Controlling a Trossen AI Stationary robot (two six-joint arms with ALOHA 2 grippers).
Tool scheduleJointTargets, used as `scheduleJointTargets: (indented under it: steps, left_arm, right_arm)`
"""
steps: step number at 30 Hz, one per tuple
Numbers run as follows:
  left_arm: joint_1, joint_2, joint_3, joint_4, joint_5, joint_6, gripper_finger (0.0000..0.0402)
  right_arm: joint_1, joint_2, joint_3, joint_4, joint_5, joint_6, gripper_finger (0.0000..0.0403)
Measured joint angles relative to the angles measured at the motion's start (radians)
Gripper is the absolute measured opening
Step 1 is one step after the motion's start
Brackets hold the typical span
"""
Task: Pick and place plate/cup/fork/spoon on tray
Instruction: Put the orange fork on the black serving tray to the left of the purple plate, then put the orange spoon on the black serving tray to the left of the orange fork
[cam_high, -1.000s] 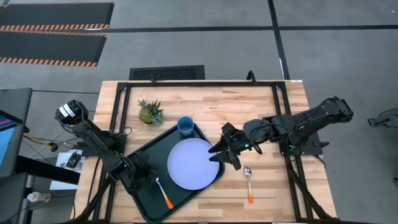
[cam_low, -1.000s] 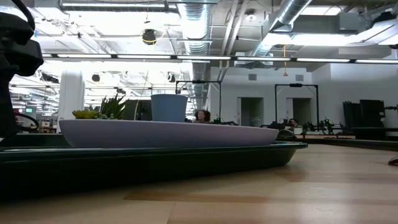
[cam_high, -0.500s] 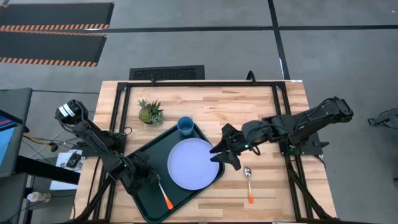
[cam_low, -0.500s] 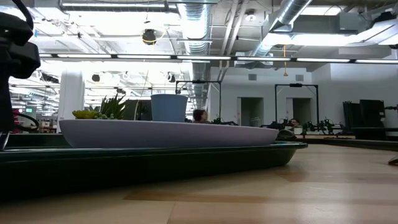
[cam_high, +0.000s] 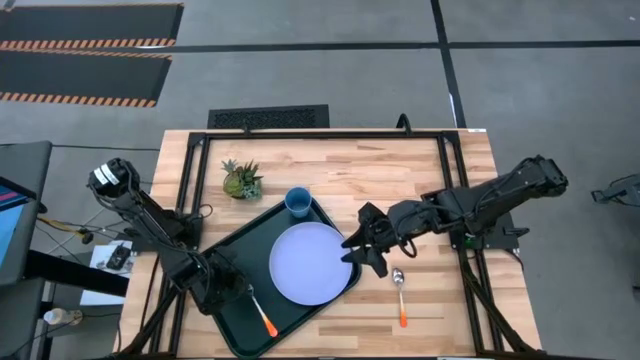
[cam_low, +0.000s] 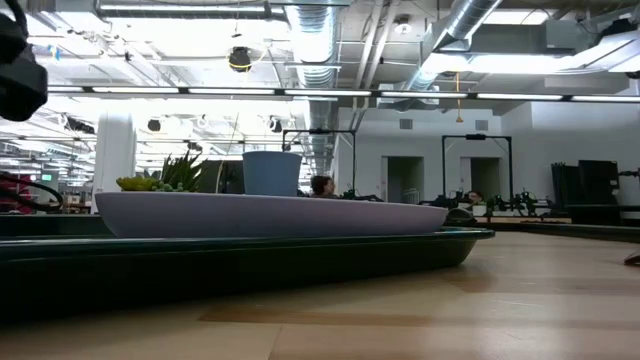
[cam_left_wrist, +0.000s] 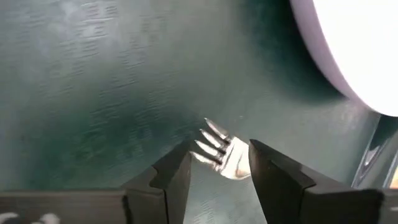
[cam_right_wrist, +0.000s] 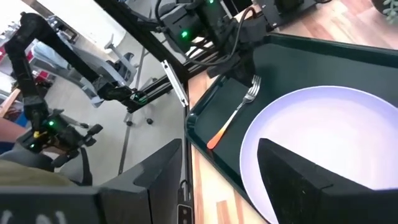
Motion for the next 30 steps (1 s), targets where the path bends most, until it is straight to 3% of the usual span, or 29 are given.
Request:
scheduleJointTargets:
  steps: [8,12,15,18,25,30]
  left_arm:
    - [-0.035,0.0,0.0,-0.051,0.005,-0.071,0.014]
    - [-0.038,0.0,0.0,-0.057,0.072,-0.077,0.014]
    - [-0.053,0.0,0.001,-0.059,0.074,-0.108,0.014]
    - [-0.066,0.0,0.023,-0.067,0.07,-0.132,0.014]
    - [-0.076,-0.062,0.109,-0.129,0.023,-0.071,0.014]
    - [-0.062,-0.131,0.157,-0.19,-0.059,-0.022,0.014]
  right_arm:
    - [0.007,0.0,0.0,0.0,0.019,-0.001,0.0233]
    - [0.006,0.0,0.0,-0.008,0.023,0.001,0.0233]
    - [0.007,0.0,0.0,-0.101,0.023,0.053,0.0233]
    - [0.026,0.0,0.0,-0.277,0.046,0.204,0.0233]
    - [0.158,0.049,-0.002,-0.686,0.131,0.722,0.0233]
    - [0.266,0.169,-0.001,-0.718,0.126,0.964,0.0233]
